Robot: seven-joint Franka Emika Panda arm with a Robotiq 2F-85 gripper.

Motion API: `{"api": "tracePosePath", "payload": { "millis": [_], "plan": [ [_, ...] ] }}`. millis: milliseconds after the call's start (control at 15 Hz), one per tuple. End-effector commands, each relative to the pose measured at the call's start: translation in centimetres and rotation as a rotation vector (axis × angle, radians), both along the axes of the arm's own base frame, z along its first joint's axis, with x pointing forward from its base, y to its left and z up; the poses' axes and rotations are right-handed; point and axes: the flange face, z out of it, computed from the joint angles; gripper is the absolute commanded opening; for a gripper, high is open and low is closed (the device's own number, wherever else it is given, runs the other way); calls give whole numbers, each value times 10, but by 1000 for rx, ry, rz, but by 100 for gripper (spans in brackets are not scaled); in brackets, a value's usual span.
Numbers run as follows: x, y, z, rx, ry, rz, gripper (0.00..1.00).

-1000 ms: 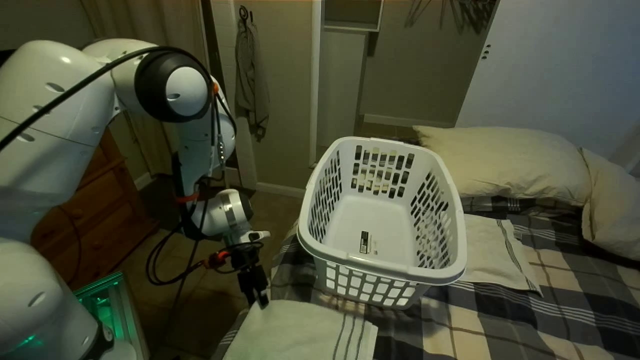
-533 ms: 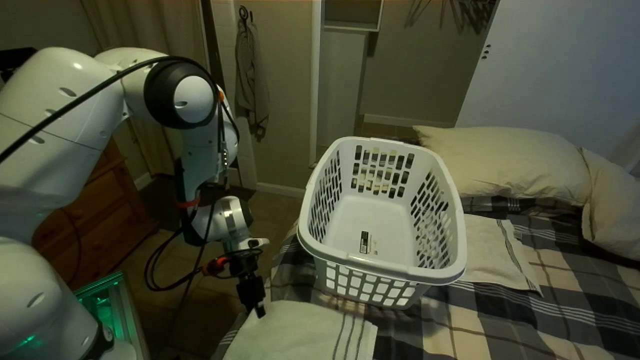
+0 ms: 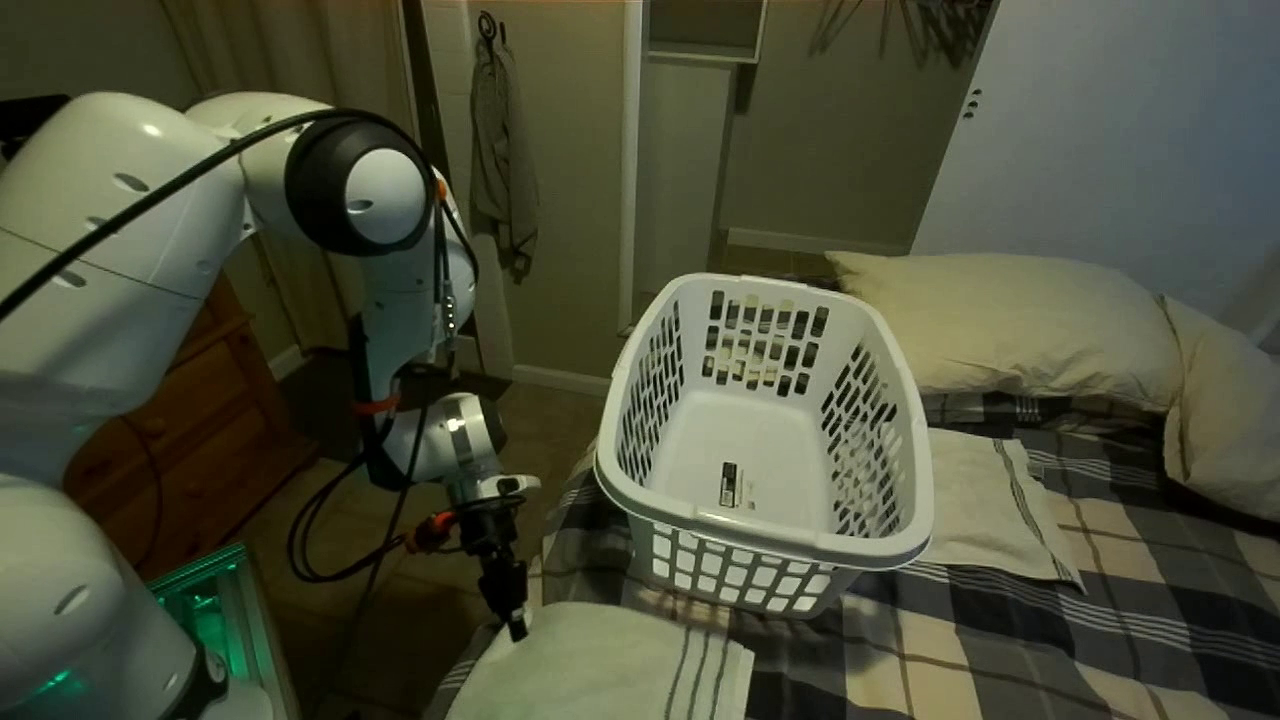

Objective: Hang the towel on the white basket.

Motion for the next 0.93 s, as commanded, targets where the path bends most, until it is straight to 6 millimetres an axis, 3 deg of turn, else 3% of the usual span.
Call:
{"api": "tracePosePath", "payload": {
  "millis": [0,200,867],
  "plan": [
    [-5,-1,22,-11,-31,20,0],
    [-11,4,48,2,-70,26,2],
    [-32,28,164,72,-353,-43,2]
  ]
}}
